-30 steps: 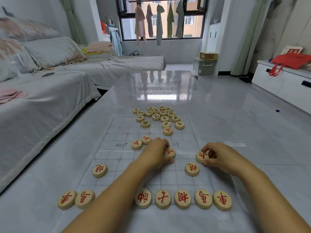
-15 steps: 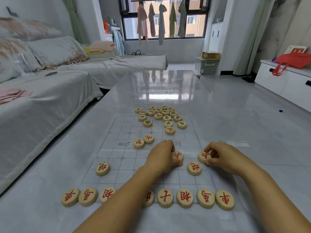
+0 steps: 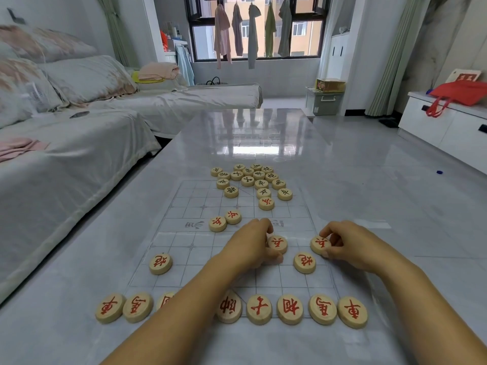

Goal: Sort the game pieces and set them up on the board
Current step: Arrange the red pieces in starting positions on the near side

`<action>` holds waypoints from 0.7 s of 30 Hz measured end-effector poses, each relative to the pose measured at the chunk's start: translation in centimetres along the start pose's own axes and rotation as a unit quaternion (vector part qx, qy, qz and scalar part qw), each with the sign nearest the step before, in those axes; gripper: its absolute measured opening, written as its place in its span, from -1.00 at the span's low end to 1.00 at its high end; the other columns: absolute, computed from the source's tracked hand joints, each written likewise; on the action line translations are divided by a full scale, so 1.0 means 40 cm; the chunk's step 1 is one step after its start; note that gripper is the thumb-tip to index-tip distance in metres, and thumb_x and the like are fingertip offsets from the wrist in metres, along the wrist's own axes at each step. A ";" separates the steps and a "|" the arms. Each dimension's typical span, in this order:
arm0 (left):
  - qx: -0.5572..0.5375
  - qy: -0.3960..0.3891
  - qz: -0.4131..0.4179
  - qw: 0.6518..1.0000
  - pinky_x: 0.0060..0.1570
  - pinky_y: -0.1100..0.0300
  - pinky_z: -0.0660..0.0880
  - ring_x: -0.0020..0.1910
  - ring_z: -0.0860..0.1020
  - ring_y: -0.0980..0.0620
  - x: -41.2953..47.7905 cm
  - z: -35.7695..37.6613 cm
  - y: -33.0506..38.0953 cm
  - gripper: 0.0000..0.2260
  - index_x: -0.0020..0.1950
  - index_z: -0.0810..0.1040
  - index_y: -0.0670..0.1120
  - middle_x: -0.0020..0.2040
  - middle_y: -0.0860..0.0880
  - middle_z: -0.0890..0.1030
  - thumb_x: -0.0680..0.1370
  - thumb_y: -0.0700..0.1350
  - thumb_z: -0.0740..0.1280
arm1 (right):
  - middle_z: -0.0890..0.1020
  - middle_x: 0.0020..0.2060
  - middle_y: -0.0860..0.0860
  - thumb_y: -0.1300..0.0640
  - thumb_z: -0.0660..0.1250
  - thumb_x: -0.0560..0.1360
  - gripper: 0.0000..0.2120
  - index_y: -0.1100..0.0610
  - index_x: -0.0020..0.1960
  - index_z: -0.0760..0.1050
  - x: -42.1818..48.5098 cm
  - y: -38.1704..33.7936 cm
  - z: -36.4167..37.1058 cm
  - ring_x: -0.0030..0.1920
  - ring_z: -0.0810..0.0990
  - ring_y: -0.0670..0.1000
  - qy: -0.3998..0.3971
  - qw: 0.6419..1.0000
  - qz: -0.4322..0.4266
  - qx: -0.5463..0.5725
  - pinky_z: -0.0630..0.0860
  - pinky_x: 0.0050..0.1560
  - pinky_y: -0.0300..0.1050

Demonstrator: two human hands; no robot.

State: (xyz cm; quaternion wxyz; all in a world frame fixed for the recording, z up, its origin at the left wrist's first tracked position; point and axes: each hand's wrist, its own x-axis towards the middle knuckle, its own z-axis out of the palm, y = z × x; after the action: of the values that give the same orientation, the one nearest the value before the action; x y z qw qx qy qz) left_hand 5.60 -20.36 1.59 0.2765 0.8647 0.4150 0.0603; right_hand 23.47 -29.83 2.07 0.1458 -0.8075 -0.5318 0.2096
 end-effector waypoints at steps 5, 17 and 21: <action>0.008 0.082 -0.022 0.996 0.15 0.13 0.47 0.09 0.49 0.02 -0.013 -0.066 -0.065 -0.63 0.26 0.42 -0.08 0.17 -0.04 0.50 0.48 -0.08 0.37 | 0.50 0.00 -0.03 0.04 0.38 0.44 -0.68 0.02 0.18 0.44 0.000 0.001 -0.002 -0.03 0.50 -0.05 -0.005 1.000 0.001 0.002 0.45 -0.02 -0.19; 0.090 0.068 -0.092 0.989 0.29 0.07 0.39 0.28 0.41 -0.06 0.019 -0.141 -0.211 -0.50 0.40 0.34 -0.04 0.35 -0.07 0.40 0.49 -0.05 0.36 | 0.45 0.05 -0.05 0.03 0.39 0.43 -0.48 0.01 0.34 0.31 0.003 -0.006 -0.024 0.04 0.47 -0.04 -0.021 0.999 0.020 -0.026 0.45 0.12 -0.16; 0.109 0.062 -0.071 0.990 0.25 0.06 0.41 0.23 0.42 -0.06 0.034 -0.124 -0.207 -0.57 0.35 0.40 -0.05 0.31 -0.07 0.43 0.50 -0.01 0.34 | 0.41 0.23 -0.01 0.01 0.37 0.45 -0.49 -0.01 0.35 0.30 0.012 -0.024 -0.022 0.16 0.46 -0.01 0.017 0.999 0.014 -0.036 0.45 0.18 -0.10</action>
State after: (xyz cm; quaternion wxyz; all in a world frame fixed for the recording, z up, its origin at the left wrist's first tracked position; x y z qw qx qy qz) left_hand -0.84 -13.06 1.20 0.1576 0.8527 0.4958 0.0484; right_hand 23.31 -29.03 3.20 0.1223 -0.8228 -0.5255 0.1786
